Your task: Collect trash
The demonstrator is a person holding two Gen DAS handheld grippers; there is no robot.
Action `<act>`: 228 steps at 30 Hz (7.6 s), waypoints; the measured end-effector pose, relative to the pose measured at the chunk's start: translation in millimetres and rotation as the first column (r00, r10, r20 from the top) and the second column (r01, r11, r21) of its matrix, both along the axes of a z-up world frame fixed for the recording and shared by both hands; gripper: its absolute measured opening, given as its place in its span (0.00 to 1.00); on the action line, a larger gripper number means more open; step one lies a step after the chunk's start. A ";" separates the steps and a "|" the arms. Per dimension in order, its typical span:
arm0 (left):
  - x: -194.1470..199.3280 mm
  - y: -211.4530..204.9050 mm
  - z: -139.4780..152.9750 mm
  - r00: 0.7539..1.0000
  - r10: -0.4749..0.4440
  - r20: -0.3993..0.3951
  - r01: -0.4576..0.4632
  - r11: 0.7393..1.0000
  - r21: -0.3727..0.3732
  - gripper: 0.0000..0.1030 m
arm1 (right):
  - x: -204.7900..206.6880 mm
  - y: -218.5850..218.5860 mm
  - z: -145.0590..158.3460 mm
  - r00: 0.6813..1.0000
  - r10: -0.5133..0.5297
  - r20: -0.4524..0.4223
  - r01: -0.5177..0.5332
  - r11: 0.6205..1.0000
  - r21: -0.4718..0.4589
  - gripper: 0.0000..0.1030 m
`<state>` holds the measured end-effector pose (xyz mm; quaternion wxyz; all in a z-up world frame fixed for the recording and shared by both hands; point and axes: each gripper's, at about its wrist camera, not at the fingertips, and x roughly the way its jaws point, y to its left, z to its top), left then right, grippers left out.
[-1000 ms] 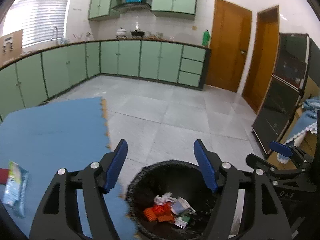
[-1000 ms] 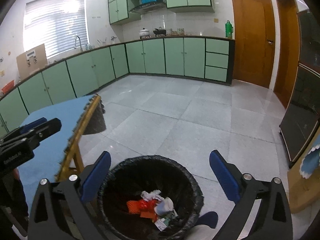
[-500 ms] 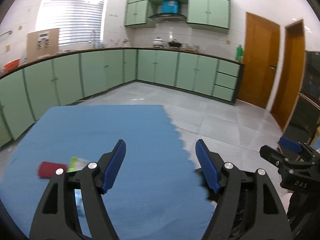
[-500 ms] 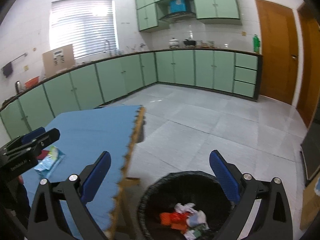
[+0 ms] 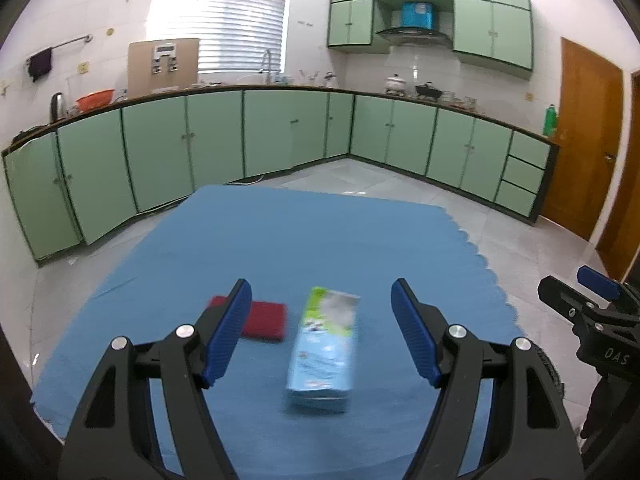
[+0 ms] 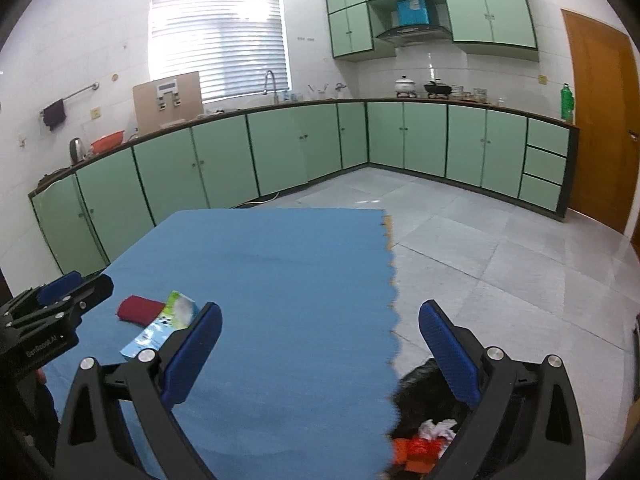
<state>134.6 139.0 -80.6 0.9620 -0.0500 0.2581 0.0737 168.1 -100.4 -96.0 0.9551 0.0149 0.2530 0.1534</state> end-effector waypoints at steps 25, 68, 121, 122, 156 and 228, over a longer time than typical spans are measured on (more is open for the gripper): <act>-11.1 119.1 -34.6 0.984 0.149 -0.101 -0.149 0.989 0.008 0.68 | 3.1 149.2 -39.4 0.991 0.075 -0.110 -0.080 0.996 -0.046 0.94; 41.0 101.4 -54.2 0.986 0.050 -0.158 -0.060 0.996 -0.059 0.69 | 32.0 124.4 -67.8 0.965 0.007 -0.260 -0.042 0.991 -0.129 0.45; 72.0 145.0 -61.1 0.940 0.185 -0.288 -0.212 0.975 -0.064 0.80 | 56.0 117.2 -72.8 0.958 0.017 -0.285 -0.052 0.992 -0.115 0.44; 73.5 147.4 -62.4 0.937 0.190 -0.294 -0.214 0.975 -0.053 0.80 | 56.2 118.3 -72.9 0.958 0.017 -0.286 -0.052 0.992 -0.115 0.44; 70.4 147.6 -66.9 0.955 0.088 -0.284 -0.133 0.981 -0.144 0.00 | 53.4 120.6 -69.4 0.960 0.020 -0.281 -0.053 0.992 -0.111 0.44; 33.5 -38.5 -15.9 0.970 -0.235 -0.066 0.217 0.954 -0.209 0.14 | 16.3 3.7 -7.3 0.984 -0.056 -0.171 0.049 0.998 -0.042 0.44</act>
